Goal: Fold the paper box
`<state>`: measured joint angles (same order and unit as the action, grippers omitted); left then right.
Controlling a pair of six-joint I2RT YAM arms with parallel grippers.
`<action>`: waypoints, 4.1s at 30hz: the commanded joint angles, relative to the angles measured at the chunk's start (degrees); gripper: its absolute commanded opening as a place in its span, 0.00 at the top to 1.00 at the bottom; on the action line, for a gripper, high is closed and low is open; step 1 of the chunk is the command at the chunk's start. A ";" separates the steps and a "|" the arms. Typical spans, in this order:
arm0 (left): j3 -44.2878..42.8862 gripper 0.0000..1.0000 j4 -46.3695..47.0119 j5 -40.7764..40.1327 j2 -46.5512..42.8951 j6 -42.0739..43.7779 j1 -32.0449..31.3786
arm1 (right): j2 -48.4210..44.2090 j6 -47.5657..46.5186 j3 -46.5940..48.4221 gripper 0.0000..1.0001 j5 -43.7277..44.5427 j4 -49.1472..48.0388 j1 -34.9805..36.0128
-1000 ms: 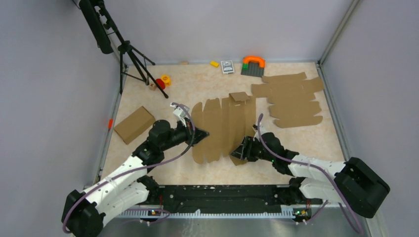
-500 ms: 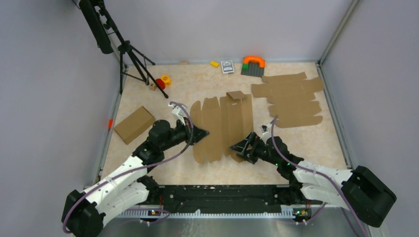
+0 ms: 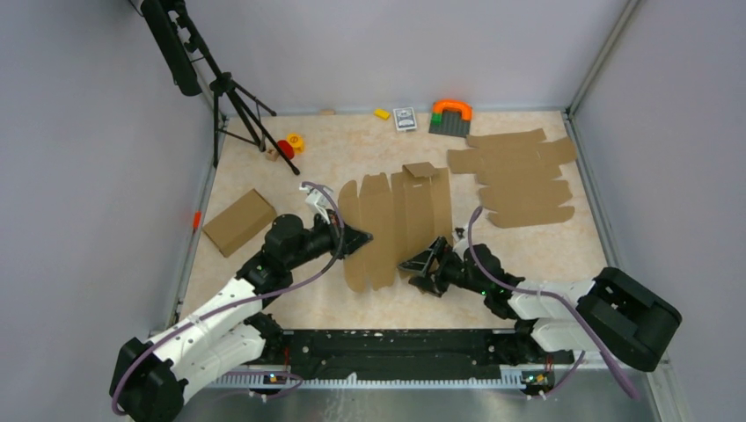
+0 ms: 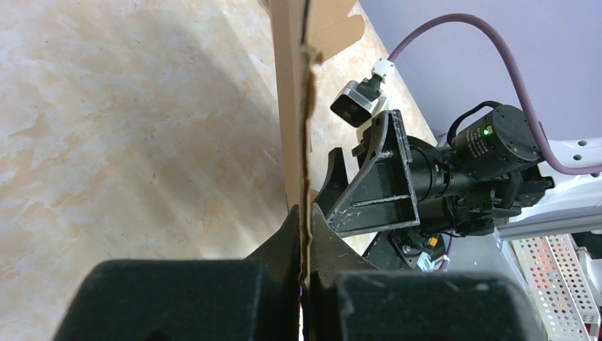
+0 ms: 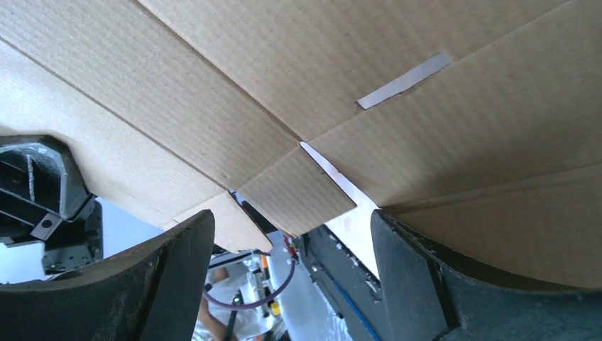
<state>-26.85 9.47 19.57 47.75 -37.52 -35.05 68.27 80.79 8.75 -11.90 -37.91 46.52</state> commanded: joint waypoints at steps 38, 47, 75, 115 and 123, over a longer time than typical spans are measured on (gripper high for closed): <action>-0.37 1.00 -2.88 0.69 -3.26 12.31 -2.30 | -16.80 -15.03 9.70 0.19 7.99 29.66 0.24; 3.58 1.00 6.77 -2.34 -3.45 6.23 -3.61 | -10.43 -7.27 2.96 0.12 3.76 13.29 2.11; 0.78 1.00 0.19 -3.27 3.78 2.52 -3.80 | -12.18 -3.41 2.52 0.46 9.35 9.17 2.43; -20.96 0.48 -35.76 -18.25 15.04 15.25 -2.72 | -30.92 -18.63 16.04 0.34 23.75 77.42 -2.82; -21.30 1.00 -16.92 1.59 29.86 11.13 -4.67 | -34.95 -13.43 6.64 0.43 16.66 66.97 -2.84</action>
<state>-45.98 -18.24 11.29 71.09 -24.43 -38.44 34.87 63.29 17.12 8.14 34.92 44.05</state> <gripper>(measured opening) 0.005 0.599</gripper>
